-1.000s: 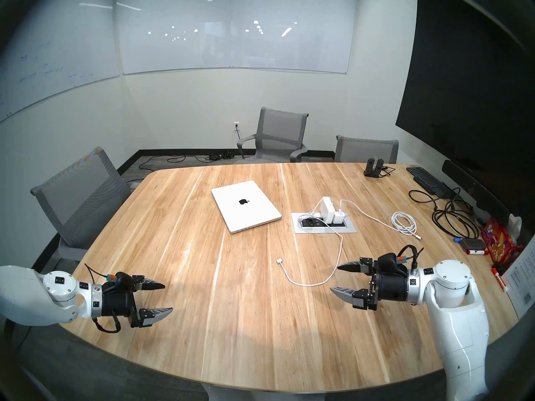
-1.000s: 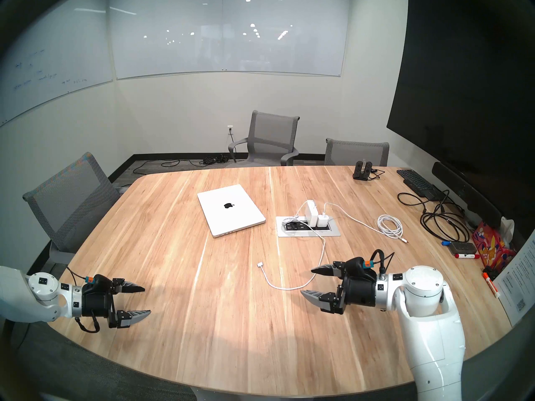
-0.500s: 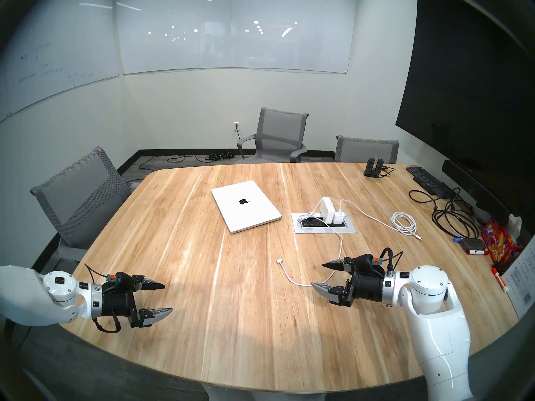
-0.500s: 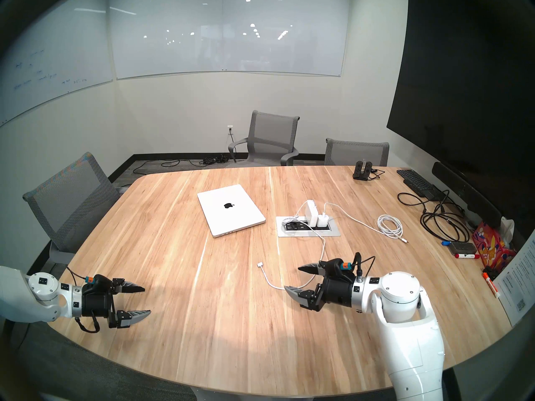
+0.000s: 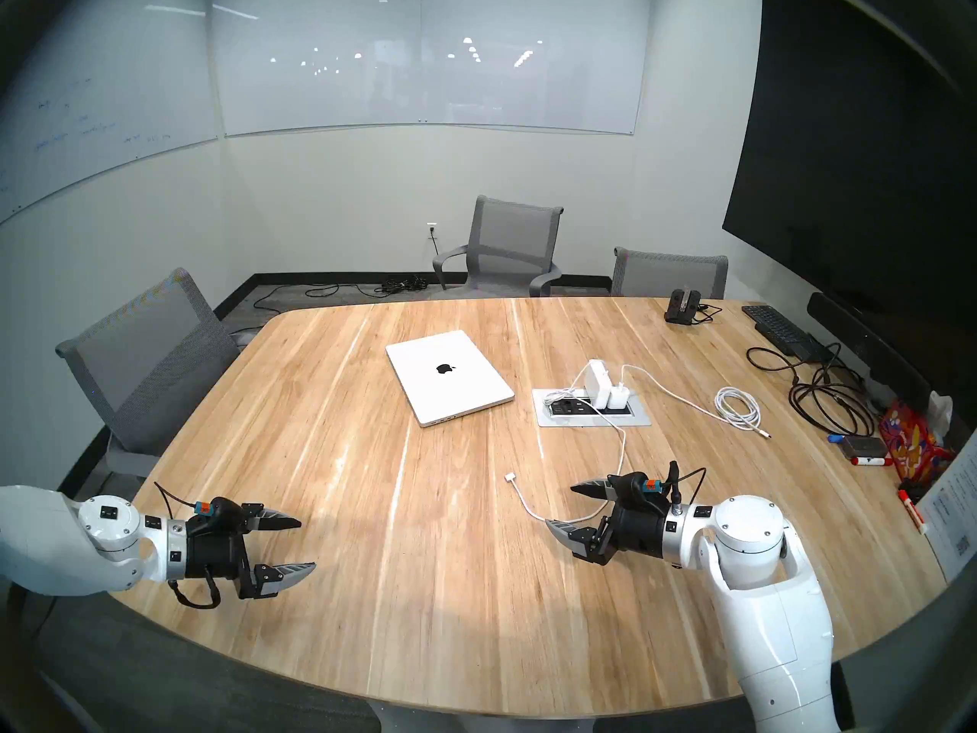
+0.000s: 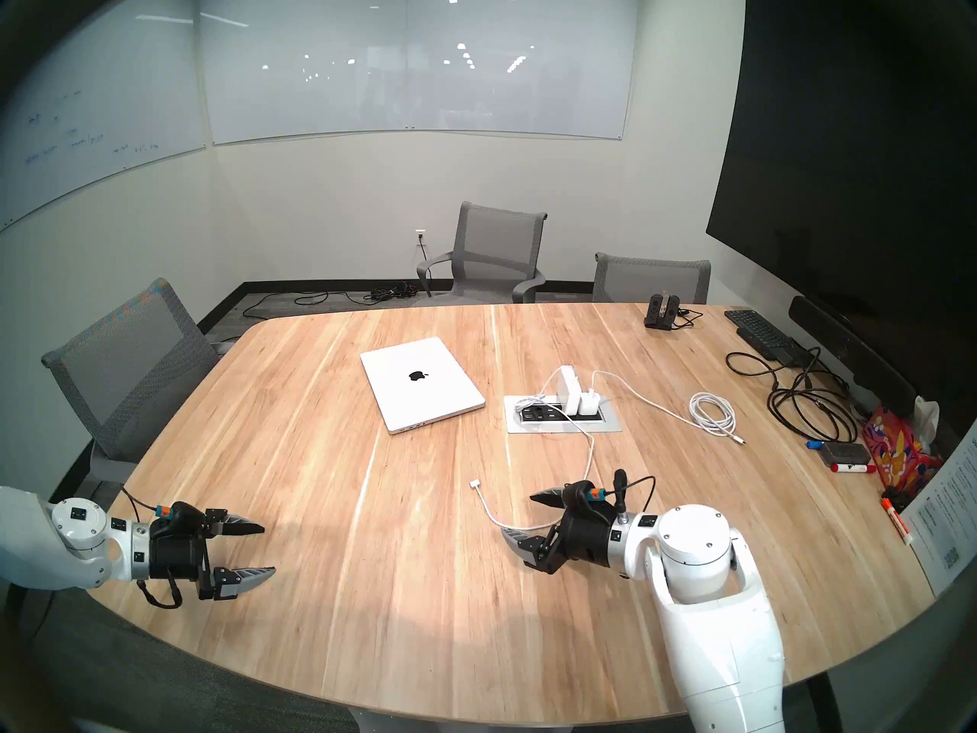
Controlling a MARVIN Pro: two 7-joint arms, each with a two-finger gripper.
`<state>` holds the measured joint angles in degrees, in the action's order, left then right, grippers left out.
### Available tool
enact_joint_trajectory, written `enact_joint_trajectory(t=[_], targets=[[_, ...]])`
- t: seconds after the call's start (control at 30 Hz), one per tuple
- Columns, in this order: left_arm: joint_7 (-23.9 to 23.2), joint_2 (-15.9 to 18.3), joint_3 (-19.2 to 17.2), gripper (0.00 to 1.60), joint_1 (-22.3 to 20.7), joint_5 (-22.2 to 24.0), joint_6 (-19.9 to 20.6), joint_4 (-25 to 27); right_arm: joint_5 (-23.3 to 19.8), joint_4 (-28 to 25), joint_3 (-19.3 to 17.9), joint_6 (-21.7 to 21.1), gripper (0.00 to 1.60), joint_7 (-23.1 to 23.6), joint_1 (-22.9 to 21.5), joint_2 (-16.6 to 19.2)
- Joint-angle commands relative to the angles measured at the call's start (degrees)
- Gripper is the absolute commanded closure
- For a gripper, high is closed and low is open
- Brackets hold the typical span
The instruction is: Plug the charging cable into the port of a MacBook
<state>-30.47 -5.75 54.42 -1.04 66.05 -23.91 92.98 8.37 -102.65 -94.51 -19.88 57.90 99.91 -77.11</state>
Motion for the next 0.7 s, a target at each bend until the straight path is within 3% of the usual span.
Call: enact_joint_trajectory(t=[0.0, 0.67], targets=[[0.03, -0.05, -0.33, 0.00, -0.31, 0.02, -0.06, -0.01, 1.64, -1.32, 1.45, -1.03, 0.00, -1.81, -0.45, -1.06], [0.03, -0.06, -0.30, 0.00, -0.32, 0.02, -0.07, -0.01, 8.71, -1.07, 8.13, -4.48, 0.00, -9.67, -3.03, -6.32]])
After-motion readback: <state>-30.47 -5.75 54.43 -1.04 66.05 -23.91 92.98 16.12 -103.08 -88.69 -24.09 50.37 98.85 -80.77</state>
